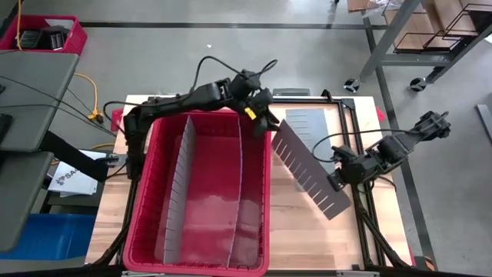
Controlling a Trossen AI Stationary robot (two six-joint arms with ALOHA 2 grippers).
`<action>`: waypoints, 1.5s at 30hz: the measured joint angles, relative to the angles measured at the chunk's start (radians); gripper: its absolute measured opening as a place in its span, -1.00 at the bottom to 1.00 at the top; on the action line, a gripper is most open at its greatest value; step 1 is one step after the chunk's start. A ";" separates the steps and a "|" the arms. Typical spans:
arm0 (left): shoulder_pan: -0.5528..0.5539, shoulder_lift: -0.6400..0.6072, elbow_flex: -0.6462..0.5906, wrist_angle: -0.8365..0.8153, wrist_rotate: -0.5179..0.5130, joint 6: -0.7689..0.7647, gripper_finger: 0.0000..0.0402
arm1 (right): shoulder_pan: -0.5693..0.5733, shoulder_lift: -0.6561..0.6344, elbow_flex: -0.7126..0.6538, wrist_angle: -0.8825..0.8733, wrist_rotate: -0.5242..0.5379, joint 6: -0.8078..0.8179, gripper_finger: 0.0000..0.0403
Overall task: Sort blocks
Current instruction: Assemble the bin divider into the red bin
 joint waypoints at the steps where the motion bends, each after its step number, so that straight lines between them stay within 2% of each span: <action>1: 0.008 0.015 0.005 0.000 0.008 0.018 -0.04 | 0.000 0.000 0.007 -0.012 -0.002 -0.007 -1.00; 7: 0.027 0.136 0.134 -0.162 -0.016 0.231 -0.04 | 0.000 0.008 0.033 -0.035 -0.035 -0.032 -1.00; 14: -0.030 0.301 0.432 -0.309 -0.190 0.621 -0.04 | 0.000 0.025 0.034 -0.027 -0.074 -0.031 -1.00; 16: -0.042 0.346 0.474 -0.312 -0.187 0.636 -0.04 | 0.000 0.026 0.034 -0.027 -0.074 -0.034 -1.00; 22: -0.089 0.384 0.462 -0.313 -0.163 0.693 -0.04 | 0.000 0.027 0.034 -0.024 -0.075 -0.038 -1.00; 28: -0.131 0.408 0.462 -0.222 -0.283 0.720 -0.04 | 0.000 0.027 0.034 -0.009 -0.076 -0.034 -1.00; 31: -0.134 0.414 0.462 -0.183 -0.304 0.720 -0.04 | 0.000 0.030 0.034 0.000 -0.077 -0.031 -1.00; 36: -0.136 0.433 0.465 -0.184 -0.300 0.741 -0.04 | 0.000 0.045 0.034 0.016 -0.079 -0.073 -1.00; 45: -0.143 0.449 0.467 -0.235 -0.220 0.699 -0.04 | -0.003 0.053 0.036 -0.018 -0.086 -0.131 -1.00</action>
